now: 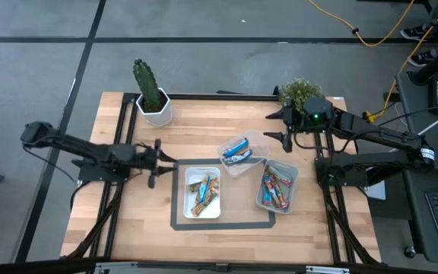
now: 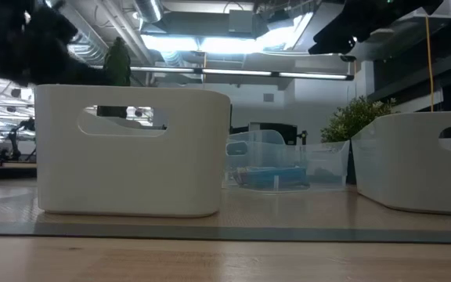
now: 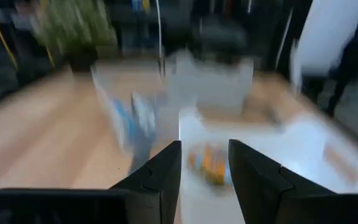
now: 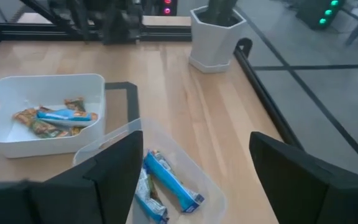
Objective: Pick and place Granola Bars by type
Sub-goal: Return to Home Position
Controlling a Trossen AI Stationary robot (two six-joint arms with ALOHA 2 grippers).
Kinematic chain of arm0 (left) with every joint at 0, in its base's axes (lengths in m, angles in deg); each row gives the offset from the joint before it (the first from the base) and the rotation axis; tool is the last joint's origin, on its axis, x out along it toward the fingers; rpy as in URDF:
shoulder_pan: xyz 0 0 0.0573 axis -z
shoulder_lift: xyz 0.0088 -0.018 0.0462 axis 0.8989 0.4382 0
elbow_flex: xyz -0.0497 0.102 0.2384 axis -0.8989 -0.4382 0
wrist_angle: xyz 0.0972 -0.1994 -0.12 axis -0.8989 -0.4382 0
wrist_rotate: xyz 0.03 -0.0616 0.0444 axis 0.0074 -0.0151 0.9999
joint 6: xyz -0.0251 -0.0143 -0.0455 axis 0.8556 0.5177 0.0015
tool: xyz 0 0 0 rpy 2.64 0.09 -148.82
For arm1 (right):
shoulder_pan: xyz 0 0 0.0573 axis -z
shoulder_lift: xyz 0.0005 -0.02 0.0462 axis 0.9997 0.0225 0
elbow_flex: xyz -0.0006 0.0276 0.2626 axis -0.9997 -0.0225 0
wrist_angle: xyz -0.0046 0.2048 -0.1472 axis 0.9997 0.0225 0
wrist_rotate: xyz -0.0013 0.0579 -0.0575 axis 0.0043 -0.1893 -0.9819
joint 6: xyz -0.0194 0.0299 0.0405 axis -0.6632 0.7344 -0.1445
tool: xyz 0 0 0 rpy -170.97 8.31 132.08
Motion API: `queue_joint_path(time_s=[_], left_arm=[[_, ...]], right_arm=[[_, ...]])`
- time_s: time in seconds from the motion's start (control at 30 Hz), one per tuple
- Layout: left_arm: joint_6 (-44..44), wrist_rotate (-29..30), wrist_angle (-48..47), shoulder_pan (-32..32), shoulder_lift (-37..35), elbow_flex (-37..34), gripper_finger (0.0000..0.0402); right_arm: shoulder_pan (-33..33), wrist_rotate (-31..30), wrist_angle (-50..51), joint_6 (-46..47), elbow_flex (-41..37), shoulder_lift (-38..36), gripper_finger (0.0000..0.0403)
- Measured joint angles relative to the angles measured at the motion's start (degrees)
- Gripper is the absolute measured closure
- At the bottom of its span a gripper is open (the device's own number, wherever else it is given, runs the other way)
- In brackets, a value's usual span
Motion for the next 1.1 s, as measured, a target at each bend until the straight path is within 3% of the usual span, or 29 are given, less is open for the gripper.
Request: queue_joint_path(time_s=[0.17,0.6,1.0,1.1], left_arm=[[0.0,-0.1,-1.9,-3.4,-13.8,0.0,0.0276],[0.0,0.6,-1.6,-12.2,-34.2,0.0,0.0276],[-0.2,0.6,1.3,-12.8,-34.0,0.0,0.0276],[-14.9,2.7,-6.7,-12.8,-33.8,0.0,0.0276]], right_arm=[[0.0,-0.8,0.1,0.1,0.0,0.0,0.0107],[0.0,-3.3,0.4,2.5,0.0,0.0,0.0107],[0.0,-3.7,0.1,7.0,0.0,0.0,0.0107],[0.0,-3.7,0.1,7.3,0.0,0.0,0.0107]])
